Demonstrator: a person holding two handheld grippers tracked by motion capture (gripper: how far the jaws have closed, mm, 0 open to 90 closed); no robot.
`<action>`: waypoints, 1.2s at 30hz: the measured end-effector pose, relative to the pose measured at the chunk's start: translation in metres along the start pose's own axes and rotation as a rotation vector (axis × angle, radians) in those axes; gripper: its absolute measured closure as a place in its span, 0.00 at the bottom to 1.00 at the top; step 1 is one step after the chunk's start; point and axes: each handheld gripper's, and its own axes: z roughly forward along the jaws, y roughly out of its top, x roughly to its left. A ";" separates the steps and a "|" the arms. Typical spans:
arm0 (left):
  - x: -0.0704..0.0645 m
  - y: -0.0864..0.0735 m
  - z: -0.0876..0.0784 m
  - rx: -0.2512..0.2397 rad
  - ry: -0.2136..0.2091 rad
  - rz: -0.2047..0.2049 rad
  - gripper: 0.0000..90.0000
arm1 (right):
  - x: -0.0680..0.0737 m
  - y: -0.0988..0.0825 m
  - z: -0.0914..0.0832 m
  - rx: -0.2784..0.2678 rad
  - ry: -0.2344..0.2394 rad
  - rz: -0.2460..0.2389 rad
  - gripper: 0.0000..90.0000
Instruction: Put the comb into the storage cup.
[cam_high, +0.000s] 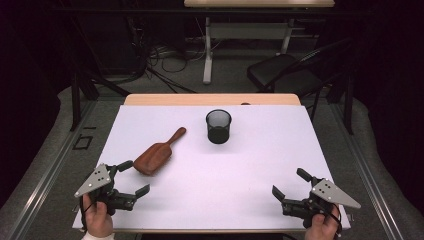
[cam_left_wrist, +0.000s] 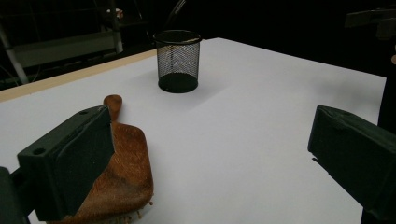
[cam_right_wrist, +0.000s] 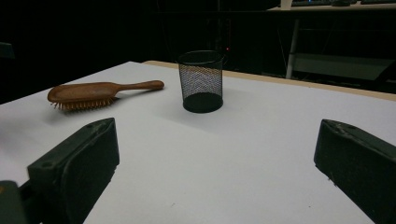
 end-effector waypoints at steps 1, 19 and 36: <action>0.000 0.000 0.000 -0.006 -0.001 -0.004 0.00 | 0.000 -0.001 0.000 0.000 0.003 0.003 0.00; 0.003 0.003 0.010 0.032 0.029 -0.088 0.00 | -0.004 -0.007 0.005 0.046 -0.025 0.009 0.00; 0.030 0.022 0.030 0.178 0.037 -0.235 0.00 | -0.004 -0.010 0.013 0.078 -0.024 0.022 0.00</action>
